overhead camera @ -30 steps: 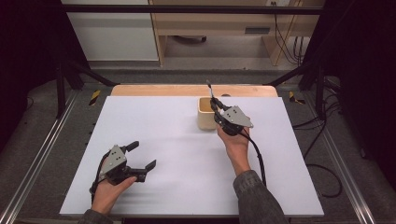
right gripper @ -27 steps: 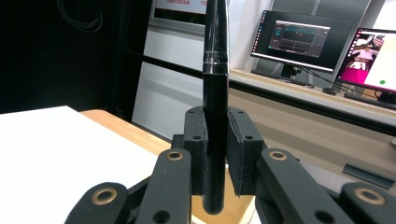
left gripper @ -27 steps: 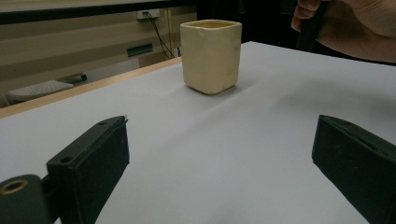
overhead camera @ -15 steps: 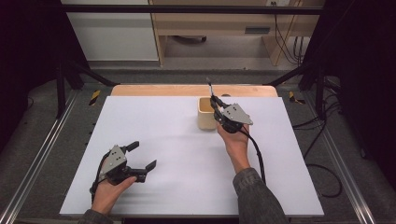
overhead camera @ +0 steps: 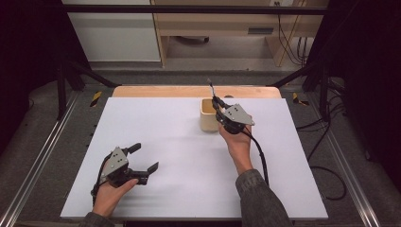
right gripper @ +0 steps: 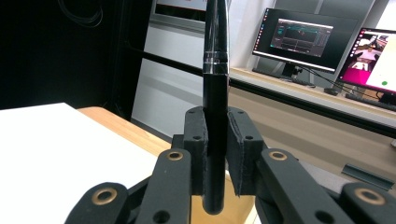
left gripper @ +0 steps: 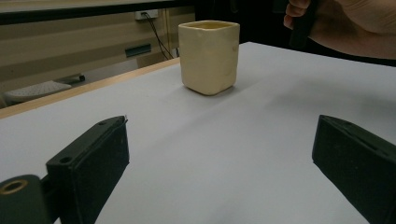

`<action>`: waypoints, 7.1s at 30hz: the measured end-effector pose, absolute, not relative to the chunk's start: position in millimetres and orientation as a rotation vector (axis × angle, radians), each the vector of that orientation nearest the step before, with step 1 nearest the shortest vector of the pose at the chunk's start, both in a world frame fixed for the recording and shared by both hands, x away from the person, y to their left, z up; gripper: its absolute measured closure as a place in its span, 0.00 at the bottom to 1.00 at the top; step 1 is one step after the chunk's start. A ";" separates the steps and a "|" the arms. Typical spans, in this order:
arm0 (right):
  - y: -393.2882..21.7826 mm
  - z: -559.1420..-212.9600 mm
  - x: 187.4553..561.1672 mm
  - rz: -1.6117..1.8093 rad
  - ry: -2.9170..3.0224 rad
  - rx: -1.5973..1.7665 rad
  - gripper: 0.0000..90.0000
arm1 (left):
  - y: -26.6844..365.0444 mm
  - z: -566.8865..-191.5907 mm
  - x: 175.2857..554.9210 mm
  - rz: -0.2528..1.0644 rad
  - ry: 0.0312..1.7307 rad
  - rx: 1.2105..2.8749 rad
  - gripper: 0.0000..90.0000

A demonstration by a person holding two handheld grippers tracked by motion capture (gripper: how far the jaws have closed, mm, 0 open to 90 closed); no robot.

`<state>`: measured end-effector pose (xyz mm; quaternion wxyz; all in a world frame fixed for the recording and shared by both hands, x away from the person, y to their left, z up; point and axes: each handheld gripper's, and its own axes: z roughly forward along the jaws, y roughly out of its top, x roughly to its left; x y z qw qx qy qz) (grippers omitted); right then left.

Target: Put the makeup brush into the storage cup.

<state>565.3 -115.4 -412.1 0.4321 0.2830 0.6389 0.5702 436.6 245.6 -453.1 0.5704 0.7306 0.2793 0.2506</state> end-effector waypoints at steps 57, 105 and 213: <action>-109.6 -426.3 571.0 1.421 1.671 0.770 0.69 | 253.7 -448.5 436.5 0.607 0.652 1.686 0.04; -125.5 -404.7 553.1 1.418 1.753 0.883 0.12 | 257.1 -446.9 435.4 0.621 0.643 1.686 0.03; -284.3 -459.4 419.4 1.505 1.778 0.885 0.04 | 318.9 -449.1 421.1 0.654 0.586 1.605 0.01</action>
